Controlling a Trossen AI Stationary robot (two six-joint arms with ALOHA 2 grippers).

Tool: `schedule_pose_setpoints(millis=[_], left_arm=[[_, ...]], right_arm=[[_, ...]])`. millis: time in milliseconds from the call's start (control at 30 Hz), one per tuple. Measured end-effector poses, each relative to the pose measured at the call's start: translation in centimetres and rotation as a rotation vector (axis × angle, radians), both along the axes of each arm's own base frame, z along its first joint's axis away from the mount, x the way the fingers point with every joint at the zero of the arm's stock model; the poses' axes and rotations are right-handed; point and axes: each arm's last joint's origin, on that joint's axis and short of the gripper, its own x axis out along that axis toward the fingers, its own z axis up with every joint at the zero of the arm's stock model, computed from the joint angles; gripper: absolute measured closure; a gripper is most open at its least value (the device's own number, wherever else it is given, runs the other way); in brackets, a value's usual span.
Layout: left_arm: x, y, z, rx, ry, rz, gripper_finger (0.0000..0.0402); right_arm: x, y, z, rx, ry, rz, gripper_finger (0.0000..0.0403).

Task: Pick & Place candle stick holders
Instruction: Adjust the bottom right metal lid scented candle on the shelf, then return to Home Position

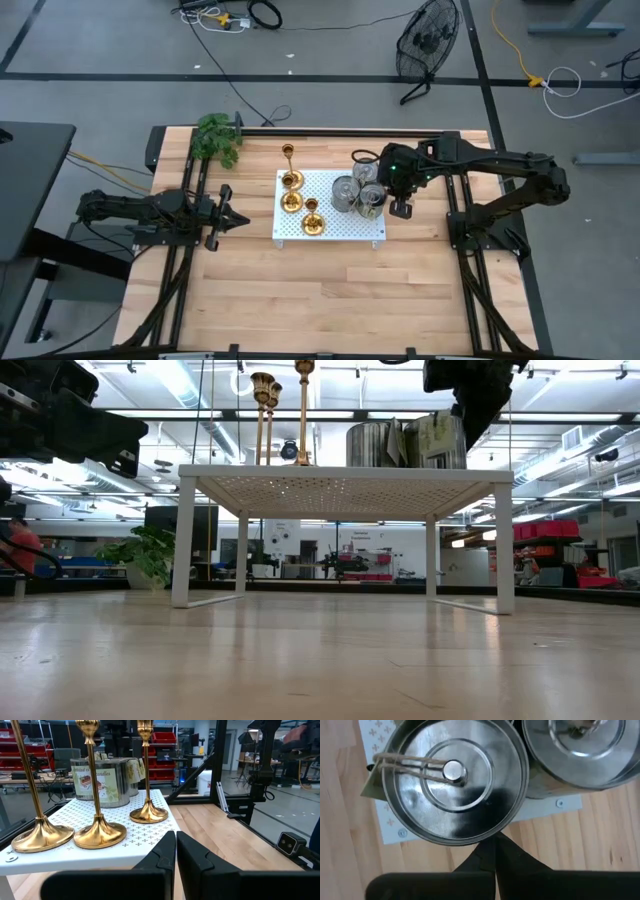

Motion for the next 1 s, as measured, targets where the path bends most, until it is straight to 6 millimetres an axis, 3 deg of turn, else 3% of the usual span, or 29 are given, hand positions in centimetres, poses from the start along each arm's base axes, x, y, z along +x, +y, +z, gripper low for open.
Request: schedule_pose_setpoints(millis=[633, 1000], left_arm=[[0.0, 0.0, 0.0, 0.0, 0.0, 0.0, 0.0383], [0.0, 0.0, 0.0, 0.0, 0.0, 0.0, 0.0383]], right_arm=[[-0.1, 0.0, 0.0, -0.002, 0.004, 0.005, 0.0403], [-1.7, 0.3, 1.0, -0.014, -0.095, -0.01, 0.0403]])
